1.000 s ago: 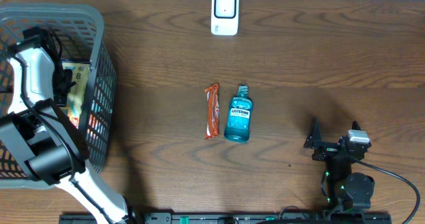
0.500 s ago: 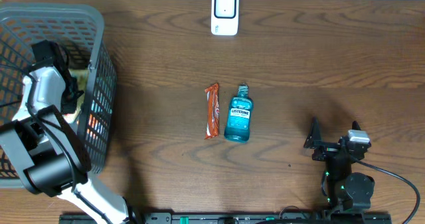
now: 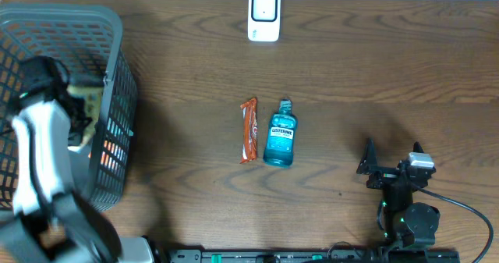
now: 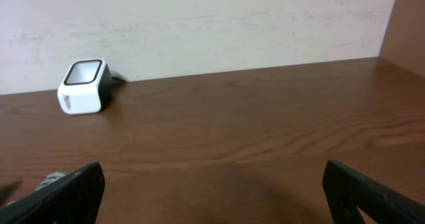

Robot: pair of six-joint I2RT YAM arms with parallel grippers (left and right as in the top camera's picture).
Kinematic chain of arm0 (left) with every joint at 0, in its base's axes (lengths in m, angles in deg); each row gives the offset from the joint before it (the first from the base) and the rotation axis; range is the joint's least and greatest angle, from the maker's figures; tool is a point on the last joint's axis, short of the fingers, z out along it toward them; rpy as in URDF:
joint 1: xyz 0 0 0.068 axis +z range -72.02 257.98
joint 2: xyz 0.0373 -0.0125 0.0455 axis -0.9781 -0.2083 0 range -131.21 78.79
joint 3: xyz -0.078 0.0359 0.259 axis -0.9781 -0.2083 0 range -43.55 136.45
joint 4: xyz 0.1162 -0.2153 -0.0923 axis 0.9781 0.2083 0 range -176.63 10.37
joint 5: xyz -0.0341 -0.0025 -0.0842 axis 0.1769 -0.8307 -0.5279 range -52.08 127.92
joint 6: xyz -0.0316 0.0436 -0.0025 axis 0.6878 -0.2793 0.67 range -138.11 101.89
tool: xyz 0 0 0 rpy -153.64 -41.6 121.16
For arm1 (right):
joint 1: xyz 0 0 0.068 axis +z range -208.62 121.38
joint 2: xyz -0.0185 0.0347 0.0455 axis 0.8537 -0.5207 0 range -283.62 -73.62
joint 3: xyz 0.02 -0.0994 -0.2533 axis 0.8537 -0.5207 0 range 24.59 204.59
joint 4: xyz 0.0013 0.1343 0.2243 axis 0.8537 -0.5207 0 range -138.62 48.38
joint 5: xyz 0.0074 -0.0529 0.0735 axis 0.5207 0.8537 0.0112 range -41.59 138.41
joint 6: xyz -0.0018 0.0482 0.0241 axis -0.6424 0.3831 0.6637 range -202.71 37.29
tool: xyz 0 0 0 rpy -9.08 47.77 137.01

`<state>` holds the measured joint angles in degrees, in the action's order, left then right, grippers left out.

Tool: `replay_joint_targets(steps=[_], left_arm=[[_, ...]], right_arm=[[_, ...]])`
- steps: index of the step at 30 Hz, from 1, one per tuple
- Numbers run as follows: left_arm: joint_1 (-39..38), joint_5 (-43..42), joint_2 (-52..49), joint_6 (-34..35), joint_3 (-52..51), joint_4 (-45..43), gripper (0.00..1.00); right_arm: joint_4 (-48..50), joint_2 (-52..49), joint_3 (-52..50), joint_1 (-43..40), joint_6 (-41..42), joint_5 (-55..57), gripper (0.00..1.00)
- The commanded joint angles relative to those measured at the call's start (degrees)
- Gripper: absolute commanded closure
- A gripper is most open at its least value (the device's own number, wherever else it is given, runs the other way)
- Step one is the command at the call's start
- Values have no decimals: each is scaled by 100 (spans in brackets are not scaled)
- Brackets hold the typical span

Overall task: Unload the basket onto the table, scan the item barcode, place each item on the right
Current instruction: 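Reach the left gripper into the basket and grasp the printed snack bag, then carry the snack bag out and drop it right of the bottle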

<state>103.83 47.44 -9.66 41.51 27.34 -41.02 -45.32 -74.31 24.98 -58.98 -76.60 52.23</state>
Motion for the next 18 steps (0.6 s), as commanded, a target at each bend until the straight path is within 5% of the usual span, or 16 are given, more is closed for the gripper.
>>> replay_joint_targets(steps=[1,7,11,18], left_arm=[[11,28,1434,-92,136,-2,93],[7,-42,3167,-90,136,-17,93],[-20,-1314,3971,-179,133,31,93],[-1069,-2732,4129,-1655,133,35,93]], right_arm=[[-17,24,-7,-13,68,15,1],[-17,24,-7,-13,68,13,1],[-17,24,-7,-13,68,13,1],[-17,24,-7,-13,68,13,1]])
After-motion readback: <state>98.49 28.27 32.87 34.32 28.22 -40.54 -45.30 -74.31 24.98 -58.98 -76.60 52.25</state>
